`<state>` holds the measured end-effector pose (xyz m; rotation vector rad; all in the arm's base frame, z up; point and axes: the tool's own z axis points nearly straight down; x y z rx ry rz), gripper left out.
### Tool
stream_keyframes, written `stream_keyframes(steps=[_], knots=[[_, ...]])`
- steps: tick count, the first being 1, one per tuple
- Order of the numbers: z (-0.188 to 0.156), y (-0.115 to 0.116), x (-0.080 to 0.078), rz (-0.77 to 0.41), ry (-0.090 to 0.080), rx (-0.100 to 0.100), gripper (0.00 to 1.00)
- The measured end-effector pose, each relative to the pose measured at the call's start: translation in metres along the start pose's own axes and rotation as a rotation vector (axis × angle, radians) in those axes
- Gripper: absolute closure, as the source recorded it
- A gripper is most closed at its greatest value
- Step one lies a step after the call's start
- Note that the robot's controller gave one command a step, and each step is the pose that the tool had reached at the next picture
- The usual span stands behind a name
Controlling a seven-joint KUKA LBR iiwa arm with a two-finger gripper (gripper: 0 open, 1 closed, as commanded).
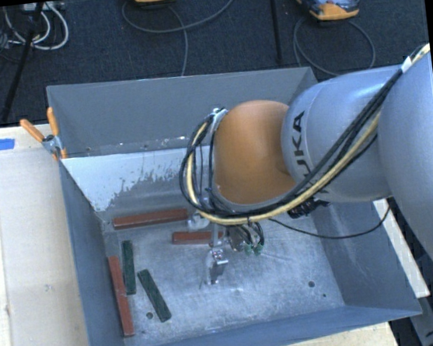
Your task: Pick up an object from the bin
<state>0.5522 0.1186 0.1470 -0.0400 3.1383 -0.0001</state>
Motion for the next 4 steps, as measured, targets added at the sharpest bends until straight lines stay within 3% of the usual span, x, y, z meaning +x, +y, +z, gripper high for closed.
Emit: stream_keyframes(steps=[1, 2, 3, 4], knots=[[0.027, -0.011, -0.038, 0.013, 0.001, -0.002, 0.0], [0.069, -0.037, -0.014, 0.006, -0.005, -0.003, 1.0], [0.069, -0.037, -0.014, 0.006, -0.005, -0.003, 1.0], [-0.06, -0.028, -0.026, 0.001, 0.002, -0.001, 1.0]])
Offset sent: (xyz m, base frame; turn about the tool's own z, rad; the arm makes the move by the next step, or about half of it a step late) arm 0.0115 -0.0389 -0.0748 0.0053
